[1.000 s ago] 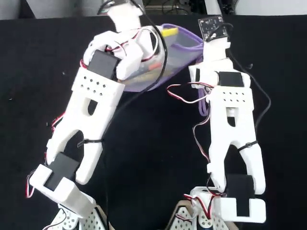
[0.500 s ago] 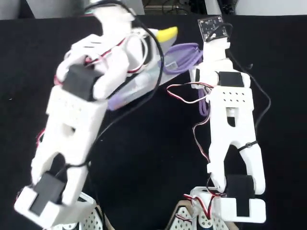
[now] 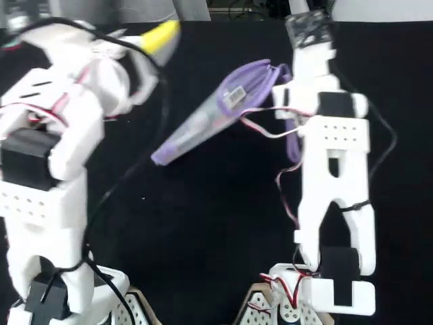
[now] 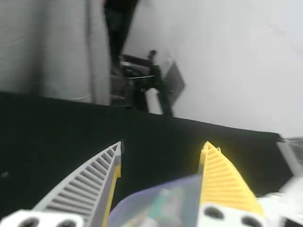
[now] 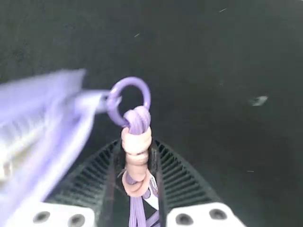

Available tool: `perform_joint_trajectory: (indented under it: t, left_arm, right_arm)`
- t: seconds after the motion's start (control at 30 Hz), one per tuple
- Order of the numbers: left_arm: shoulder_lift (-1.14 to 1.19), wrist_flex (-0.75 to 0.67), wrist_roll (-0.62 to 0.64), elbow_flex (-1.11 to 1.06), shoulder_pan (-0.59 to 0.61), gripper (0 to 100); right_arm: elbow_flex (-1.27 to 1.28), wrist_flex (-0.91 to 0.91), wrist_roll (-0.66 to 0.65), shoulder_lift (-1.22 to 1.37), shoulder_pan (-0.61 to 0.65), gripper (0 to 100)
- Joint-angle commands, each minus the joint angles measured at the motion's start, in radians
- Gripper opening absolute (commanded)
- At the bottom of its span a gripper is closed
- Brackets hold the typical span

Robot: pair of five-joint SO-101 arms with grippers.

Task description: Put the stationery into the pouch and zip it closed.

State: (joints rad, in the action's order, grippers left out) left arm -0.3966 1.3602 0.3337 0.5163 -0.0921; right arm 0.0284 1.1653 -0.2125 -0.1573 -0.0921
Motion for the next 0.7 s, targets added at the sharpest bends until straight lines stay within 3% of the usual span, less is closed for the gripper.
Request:
perform_joint_trajectory:
  t: [0.0, 0.33, 0.47, 0.67]
  left_arm:
    - [-0.025, 0.052, -0.003, 0.015, 0.071, 26]
    - [-0.035, 0.055, -0.002, -0.183, 0.084, 26]
    - [-0.035, 0.055, 0.0, -0.211, 0.084, 26]
    - [-0.035, 0.057, 0.0, -0.257, 0.09, 26]
  right_arm:
    - [-0.163, 0.075, -0.071, 0.005, -0.075, 1.1]
    - [-0.392, 0.226, -0.265, 0.091, -0.276, 1.1]
    - [-0.584, 0.344, -0.292, 0.096, -0.267, 1.1]
    - [-0.842, 0.499, -0.284, 0.101, -0.115, 1.1]
